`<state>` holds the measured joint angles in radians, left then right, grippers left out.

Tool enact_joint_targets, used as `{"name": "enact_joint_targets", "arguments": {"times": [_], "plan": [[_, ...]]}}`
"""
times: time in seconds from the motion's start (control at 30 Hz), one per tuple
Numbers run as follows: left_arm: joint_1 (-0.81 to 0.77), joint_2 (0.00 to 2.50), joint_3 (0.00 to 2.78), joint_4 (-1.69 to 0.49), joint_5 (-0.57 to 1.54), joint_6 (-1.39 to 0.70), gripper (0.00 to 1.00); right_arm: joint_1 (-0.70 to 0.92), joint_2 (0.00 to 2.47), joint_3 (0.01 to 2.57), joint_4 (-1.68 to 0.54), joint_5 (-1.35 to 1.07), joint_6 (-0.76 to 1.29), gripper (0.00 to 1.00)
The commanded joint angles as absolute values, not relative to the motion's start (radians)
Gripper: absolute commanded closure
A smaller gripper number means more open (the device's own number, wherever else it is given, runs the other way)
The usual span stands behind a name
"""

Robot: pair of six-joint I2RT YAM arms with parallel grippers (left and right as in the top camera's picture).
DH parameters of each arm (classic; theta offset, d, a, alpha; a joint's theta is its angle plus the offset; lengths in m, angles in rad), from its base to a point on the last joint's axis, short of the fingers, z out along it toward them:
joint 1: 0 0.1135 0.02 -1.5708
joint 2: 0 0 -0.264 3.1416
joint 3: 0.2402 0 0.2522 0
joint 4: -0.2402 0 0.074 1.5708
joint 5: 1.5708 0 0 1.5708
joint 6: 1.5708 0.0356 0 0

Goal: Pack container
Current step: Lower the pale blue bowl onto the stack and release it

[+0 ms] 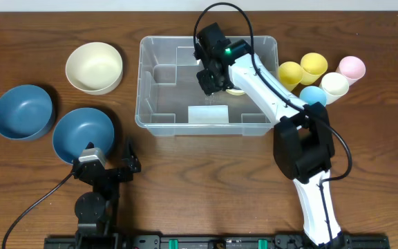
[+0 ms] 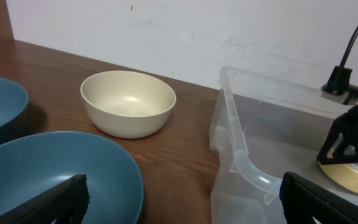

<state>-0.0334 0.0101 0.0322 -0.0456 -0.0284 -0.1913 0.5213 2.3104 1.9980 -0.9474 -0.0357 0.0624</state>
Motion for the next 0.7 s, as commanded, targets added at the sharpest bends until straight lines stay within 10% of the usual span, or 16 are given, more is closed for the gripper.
{"name": "enact_joint_targets", "arguments": {"times": [0.0, 0.67], "plan": [[-0.029, 0.004, 0.004, -0.071, -0.03, -0.2, 0.02, 0.513, 2.355, 2.014, -0.951, -0.03, 0.047, 0.54], [-0.029, 0.004, 0.004, -0.071, -0.03, -0.2, 0.02, 0.451, 2.357, 2.014, -0.953, -0.02, 0.04, 0.55]]}}
